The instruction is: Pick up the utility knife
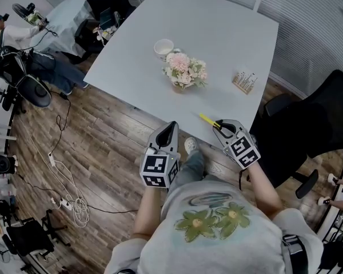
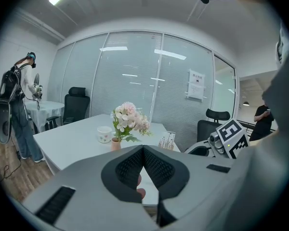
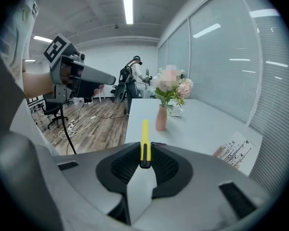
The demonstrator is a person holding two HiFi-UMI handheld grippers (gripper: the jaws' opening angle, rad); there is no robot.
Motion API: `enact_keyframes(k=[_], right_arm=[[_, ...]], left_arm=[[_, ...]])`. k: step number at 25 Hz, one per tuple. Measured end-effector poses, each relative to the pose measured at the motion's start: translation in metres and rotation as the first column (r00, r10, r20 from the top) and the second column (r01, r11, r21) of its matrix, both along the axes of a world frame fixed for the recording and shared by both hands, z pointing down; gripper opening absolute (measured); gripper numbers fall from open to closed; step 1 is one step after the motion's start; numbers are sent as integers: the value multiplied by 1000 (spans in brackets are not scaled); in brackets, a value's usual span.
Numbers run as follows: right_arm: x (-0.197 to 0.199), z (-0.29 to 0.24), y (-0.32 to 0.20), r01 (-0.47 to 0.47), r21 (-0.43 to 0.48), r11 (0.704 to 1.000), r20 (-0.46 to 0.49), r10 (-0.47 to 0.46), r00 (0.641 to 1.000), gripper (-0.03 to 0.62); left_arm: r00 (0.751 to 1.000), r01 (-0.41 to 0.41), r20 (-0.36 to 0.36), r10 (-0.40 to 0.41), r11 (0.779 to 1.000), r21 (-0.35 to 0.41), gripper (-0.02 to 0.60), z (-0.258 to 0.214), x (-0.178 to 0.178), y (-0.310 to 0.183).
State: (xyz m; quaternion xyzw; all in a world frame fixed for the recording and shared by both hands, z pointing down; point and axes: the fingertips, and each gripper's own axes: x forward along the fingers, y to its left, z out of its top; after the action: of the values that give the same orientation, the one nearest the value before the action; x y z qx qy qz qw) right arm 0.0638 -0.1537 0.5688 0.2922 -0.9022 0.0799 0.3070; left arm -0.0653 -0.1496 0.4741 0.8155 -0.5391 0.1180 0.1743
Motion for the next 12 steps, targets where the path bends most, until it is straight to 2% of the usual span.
enact_keyframes(k=[12], right_arm=[[-10, -50, 3, 24, 96, 995, 51, -29, 998, 67]], left_arm=[[1000, -16, -2, 16, 1000, 23, 2, -12, 11, 3]])
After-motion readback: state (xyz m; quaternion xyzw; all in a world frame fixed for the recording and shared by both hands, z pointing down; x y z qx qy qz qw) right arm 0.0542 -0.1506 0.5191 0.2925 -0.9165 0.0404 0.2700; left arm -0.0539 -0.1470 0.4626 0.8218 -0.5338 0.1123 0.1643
